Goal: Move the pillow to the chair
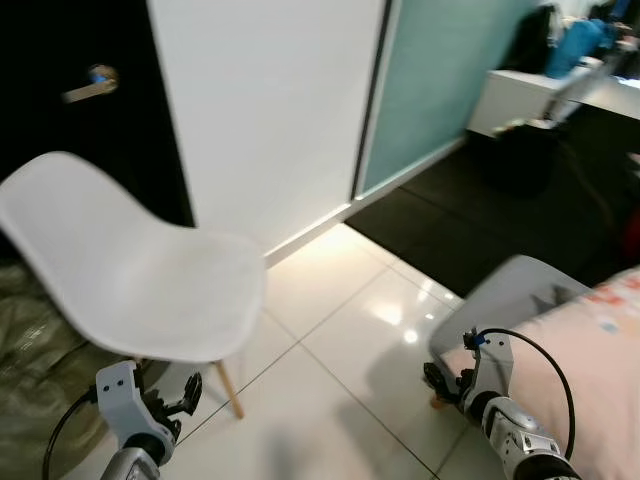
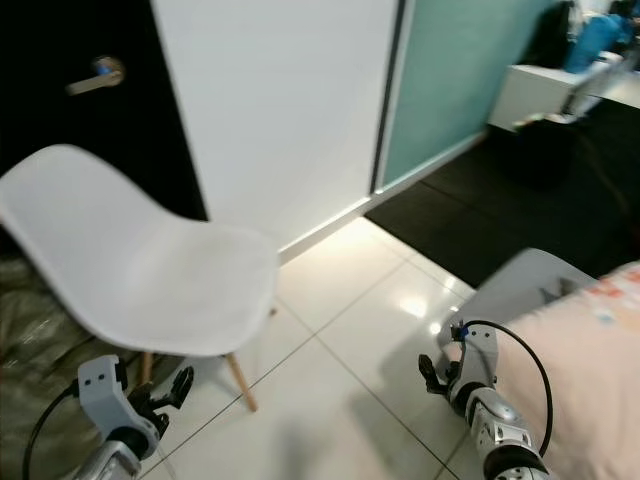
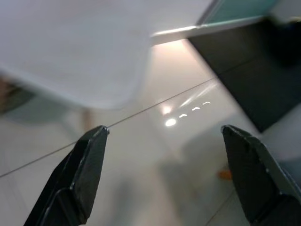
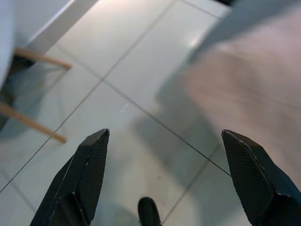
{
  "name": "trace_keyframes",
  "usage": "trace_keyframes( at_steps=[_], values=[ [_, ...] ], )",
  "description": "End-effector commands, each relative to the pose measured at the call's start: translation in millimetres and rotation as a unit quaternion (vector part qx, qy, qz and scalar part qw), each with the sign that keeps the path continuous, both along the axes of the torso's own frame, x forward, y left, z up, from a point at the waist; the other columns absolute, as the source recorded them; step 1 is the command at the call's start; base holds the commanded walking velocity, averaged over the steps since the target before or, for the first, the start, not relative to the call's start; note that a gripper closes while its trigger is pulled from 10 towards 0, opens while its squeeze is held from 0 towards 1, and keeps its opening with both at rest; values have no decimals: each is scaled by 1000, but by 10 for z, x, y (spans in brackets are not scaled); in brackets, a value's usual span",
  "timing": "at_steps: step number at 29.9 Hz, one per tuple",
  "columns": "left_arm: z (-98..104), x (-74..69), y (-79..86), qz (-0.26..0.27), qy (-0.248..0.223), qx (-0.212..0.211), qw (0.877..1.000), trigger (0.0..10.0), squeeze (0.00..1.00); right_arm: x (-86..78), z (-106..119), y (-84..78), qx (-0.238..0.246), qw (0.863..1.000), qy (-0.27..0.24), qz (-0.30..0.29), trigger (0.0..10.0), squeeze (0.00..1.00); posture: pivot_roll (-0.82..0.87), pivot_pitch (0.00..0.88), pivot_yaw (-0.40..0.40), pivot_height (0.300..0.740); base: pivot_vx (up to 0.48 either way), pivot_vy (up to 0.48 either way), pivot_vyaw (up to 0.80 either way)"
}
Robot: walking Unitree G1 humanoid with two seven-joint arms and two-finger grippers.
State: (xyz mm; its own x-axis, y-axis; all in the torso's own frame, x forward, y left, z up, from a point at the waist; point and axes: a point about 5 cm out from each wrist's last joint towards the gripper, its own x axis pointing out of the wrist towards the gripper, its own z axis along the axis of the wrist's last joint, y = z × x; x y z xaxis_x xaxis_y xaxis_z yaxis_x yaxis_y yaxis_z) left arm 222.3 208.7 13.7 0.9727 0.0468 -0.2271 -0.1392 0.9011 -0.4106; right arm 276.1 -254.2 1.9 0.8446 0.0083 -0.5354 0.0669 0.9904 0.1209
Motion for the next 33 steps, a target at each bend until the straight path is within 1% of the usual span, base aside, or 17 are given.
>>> trace_keyframes(
  at_steps=[1,2,3,8,9,11,12,14,17,18,20,21,22,23,26,29,33],
  values=[
    [9,-21,-63,-2,-9,-30,1000,10000,0,-38,-39,-22,-5,1000,18,-1,10000,0,-191,44,-49,740,0,0,-725],
    [9,-21,-63,-2,-9,-30,1000,10000,0,-38,-39,-22,-5,1000,18,-1,10000,0,-191,44,-49,740,0,0,-725],
    [26,-32,-78,9,-13,-58,998,10000,0,-36,-37,-29,-6,1000,19,-1,10000,0,-189,39,-53,740,0,0,-725],
    [46,-40,-78,20,-16,-69,997,10000,0,-35,-35,-38,-6,1000,21,-2,10000,0,-186,35,-58,740,0,0,-725],
    [58,-44,-94,19,-21,-86,996,10000,0,-35,-35,-42,-6,1000,22,-3,10000,0,-185,31,-61,740,0,0,-725],
    [60,-51,-103,18,-21,-90,996,10000,0,-37,-36,-47,-5,1000,22,-4,10000,0,-184,27,-61,740,0,0,-731],
    [54,-62,-101,20,-21,-88,996,10000,0,-39,-38,-49,-4,1000,23,-4,10000,0,-183,26,-61,740,0,0,-725],
    [14,-118,-51,40,-12,-57,997,10000,0,-47,-44,-54,-3,1000,25,-6,10000,0,-179,21,-61,740,0,0,-725],
    [-31,-163,-86,27,0,-71,997,10000,0,-51,-49,-54,-3,1000,26,-6,10000,0,-182,13,-62,740,0,0,-725],
    [-16,-172,-110,17,-6,-64,998,10000,0,-54,-53,-55,-3,1000,27,-6,10000,0,-179,4,-60,740,0,0,-725],
    [-13,-153,-182,-7,-3,-18,1000,10000,0,-62,-62,-54,-2,1000,29,-7,10000,0,-173,0,-59,740,0,0,-725],
    [-13,-153,-182,-7,-3,-18,1000,10000,0,-62,-62,-54,-2,1000,29,-7,10000,0,-173,0,-59,740,0,0,-725],
    [-28,-142,-212,-17,5,5,1000,10000,0,-65,-68,-49,-1,1000,30,-8,10000,0,-174,0,-56,740,0,0,-725],
    [-44,-136,-227,-23,12,18,1000,10000,0,-67,-73,-44,-1,999,31,-8,10000,0,-175,0,-55,740,0,0,-725],
    [-67,-107,-211,-19,12,15,1000,10000,0,-67,-84,-26,1,999,33,-9,10000,0,-174,0,-49,740,0,0,-729],
    [-149,-55,-122,10,19,-16,1000,10000,0,-63,-104,17,2,999,36,-10,10000,0,-166,0,-43,740,0,0,-725],
    [-221,-17,-91,21,30,-24,999,10000,0,-66,-138,80,2,999,44,-10,10000,0,-161,0,-41,740,0,0,-725]
  ],
)
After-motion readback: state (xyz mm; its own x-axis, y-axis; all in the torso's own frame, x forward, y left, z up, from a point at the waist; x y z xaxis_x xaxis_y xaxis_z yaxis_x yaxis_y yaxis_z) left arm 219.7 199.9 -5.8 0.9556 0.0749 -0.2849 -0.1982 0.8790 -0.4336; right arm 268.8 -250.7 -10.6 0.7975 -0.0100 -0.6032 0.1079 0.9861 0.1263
